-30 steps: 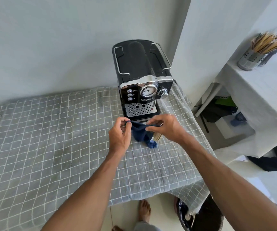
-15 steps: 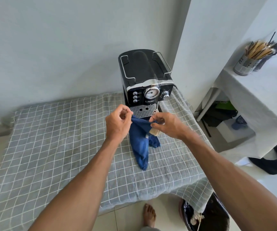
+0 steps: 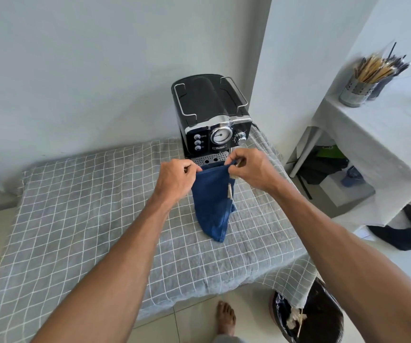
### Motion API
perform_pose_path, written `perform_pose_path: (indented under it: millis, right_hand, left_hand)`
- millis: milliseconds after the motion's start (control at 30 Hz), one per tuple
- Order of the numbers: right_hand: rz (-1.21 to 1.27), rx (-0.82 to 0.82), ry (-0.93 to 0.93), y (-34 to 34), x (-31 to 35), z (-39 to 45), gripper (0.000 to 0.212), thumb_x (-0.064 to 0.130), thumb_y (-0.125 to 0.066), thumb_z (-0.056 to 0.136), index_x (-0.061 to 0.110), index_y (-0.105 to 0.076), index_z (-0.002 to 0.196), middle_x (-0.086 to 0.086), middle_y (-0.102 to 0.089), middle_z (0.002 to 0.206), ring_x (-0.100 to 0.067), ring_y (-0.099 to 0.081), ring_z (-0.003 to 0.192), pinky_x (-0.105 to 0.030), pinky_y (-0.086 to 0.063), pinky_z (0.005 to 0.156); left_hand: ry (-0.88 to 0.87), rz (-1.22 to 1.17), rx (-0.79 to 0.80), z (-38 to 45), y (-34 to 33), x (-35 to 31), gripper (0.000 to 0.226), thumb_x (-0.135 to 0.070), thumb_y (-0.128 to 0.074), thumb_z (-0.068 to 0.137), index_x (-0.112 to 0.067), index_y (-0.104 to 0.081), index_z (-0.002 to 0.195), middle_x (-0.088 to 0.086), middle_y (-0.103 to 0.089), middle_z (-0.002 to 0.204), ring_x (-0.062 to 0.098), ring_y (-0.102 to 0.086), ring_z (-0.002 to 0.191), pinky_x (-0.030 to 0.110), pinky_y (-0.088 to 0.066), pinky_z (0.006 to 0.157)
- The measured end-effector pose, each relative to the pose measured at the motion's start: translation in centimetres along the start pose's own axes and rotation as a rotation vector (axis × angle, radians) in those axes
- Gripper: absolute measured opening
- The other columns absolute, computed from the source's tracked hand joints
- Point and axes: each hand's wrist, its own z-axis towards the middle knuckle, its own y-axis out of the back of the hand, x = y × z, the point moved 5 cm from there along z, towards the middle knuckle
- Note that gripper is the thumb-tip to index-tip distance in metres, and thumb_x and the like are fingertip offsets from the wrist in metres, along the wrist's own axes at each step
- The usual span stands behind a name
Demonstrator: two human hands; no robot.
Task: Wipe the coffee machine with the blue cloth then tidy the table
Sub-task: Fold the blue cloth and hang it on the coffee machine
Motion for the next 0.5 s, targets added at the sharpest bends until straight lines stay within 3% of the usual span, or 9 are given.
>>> perform_pose_path:
  millis: [133,200,267,367,500]
  right_hand:
    - [-0.056,-0.052,0.086,1.4,0.6,0.5,0.018,0.007,-0.072,0.085,0.025,-0.074,0.086,0.002,-0.071,0.083,-0.005,-0.06,0.066,-0.018,-0.051,0.059]
    - [-0.054,-0.074,0.102,2.0,0.7,0.6,0.016,0.01,-0.072,0.085,0.026,-0.075,0.087,0.003,-0.074,0.089,-0.011,-0.068,0.078,-0.022,-0.058,0.067]
    - [-0.061,-0.058,0.108,2.3,0.5,0.8,0.018,0.011,-0.072,0.086,0.029,-0.075,0.087,0.006,-0.074,0.091,-0.008,-0.069,0.085,-0.019,-0.057,0.068]
    - [-0.082,-0.029,0.115,2.7,0.2,1.0,0.02,0.01,-0.071,0.086,0.03,-0.073,0.086,0.004,-0.073,0.089,-0.005,-0.067,0.084,-0.013,-0.055,0.072]
    - [-0.063,-0.014,0.09,2.9,-0.7,1.1,0.021,0.011,-0.069,0.086,0.031,-0.07,0.083,0.001,-0.072,0.088,-0.003,-0.068,0.084,-0.015,-0.055,0.071]
  left_hand:
    - [-0.064,0.101,0.098,0.6,0.5,-0.5,0.037,-0.026,-0.057,0.093,-0.01,-0.077,0.068,-0.007,-0.067,0.054,0.006,-0.043,0.033,0.023,-0.037,0.035]
    - [-0.103,0.117,0.163,0.4,0.8,-0.8,0.04,-0.039,-0.055,0.085,-0.014,-0.071,0.059,-0.002,-0.062,0.05,0.006,-0.043,0.038,0.032,-0.046,0.043]
    - [-0.169,0.155,0.192,0.3,1.3,-1.0,0.03,-0.045,-0.06,0.079,-0.023,-0.076,0.069,-0.011,-0.063,0.055,0.003,-0.055,0.048,0.024,-0.048,0.05]
    - [-0.281,0.217,0.098,0.8,2.7,-1.2,0.016,-0.037,-0.076,0.082,-0.022,-0.08,0.087,-0.022,-0.06,0.063,-0.006,-0.058,0.057,0.006,-0.041,0.058]
    - [-0.387,0.188,0.041,1.6,3.8,-2.0,0.015,-0.033,-0.082,0.082,-0.02,-0.081,0.089,-0.012,-0.074,0.074,-0.007,-0.063,0.062,0.005,-0.047,0.063]
